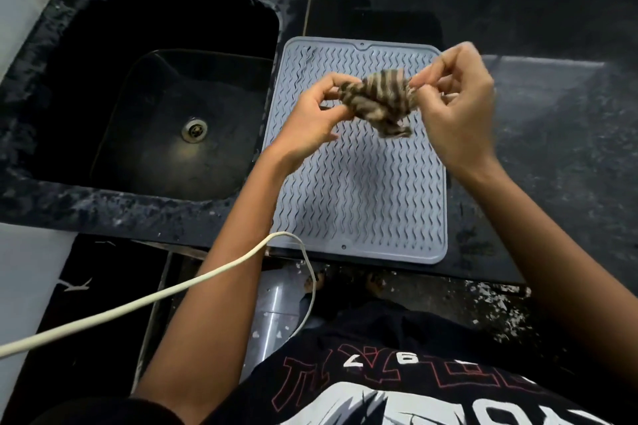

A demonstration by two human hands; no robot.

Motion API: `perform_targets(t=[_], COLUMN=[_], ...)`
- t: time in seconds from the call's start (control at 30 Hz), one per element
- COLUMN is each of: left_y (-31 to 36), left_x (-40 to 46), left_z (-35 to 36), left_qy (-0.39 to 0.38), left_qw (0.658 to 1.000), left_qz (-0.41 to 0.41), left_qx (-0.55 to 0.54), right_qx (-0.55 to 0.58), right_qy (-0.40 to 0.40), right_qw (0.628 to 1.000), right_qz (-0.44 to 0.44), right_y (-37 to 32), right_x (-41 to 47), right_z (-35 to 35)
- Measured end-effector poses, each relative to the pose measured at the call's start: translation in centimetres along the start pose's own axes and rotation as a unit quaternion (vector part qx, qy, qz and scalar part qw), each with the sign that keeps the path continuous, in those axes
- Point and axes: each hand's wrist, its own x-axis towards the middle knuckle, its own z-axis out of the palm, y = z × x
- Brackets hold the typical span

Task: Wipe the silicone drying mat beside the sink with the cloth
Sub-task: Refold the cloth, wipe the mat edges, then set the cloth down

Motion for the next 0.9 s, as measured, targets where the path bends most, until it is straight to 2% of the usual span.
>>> perform_targets(t=[0.1,0.2,0.3,0.37,0.5,0.57,0.63,0.73,0.8,0.9], left_y=[-1.9,-4.0,-4.9,-5.0,-5.5,-6.2,-6.6,-6.2,-5.3,-3.5], left_x=[-0.1,-0.5,-0.7,-0.3,0.5,0.9,1.3,2.0,2.2,2.0], left_z=[-1.5,-2.6,-2.4,-1.3,2.3,3.1,3.1,2.8,2.4,1.2], left_qy=[0.022,0.072,0.036,0.014,0.010,0.040,0.089,0.130,0.128,0.089], left_qw=[0.996,0.986,0.983,0.973,0.919,0.896,0.902,0.944,0.978,0.995], left_qz=[-0.063,-0.117,-0.093,-0.066,0.012,0.046,0.064,0.004,-0.040,-0.029], left_qx=[0.066,0.096,0.155,0.219,0.394,0.441,0.418,0.304,0.160,0.021], right_qx=[-0.040,-0.052,-0.112,-0.176,-0.290,-0.301,-0.254,-0.189,-0.187,-0.219], right_qy=[-0.072,-0.080,-0.104,-0.161,-0.346,-0.359,-0.348,-0.335,-0.343,-0.370], right_qw=[0.997,0.994,0.986,0.969,0.891,0.882,0.900,0.916,0.916,0.902], right_qz=[-0.007,0.050,0.073,0.067,0.043,0.036,0.066,0.114,0.097,0.048], right_y=[0.9,2.8,4.3,5.2,6.2,6.5,6.6,6.5,6.1,5.1], right_x=[-0.9,-1.7,-1.0,0.1,2.0,2.3,2.5,2.7,2.8,3.0], right_z=[0.1,0.5,1.1,1.9,3.3,3.5,3.1,2.2,1.9,1.8])
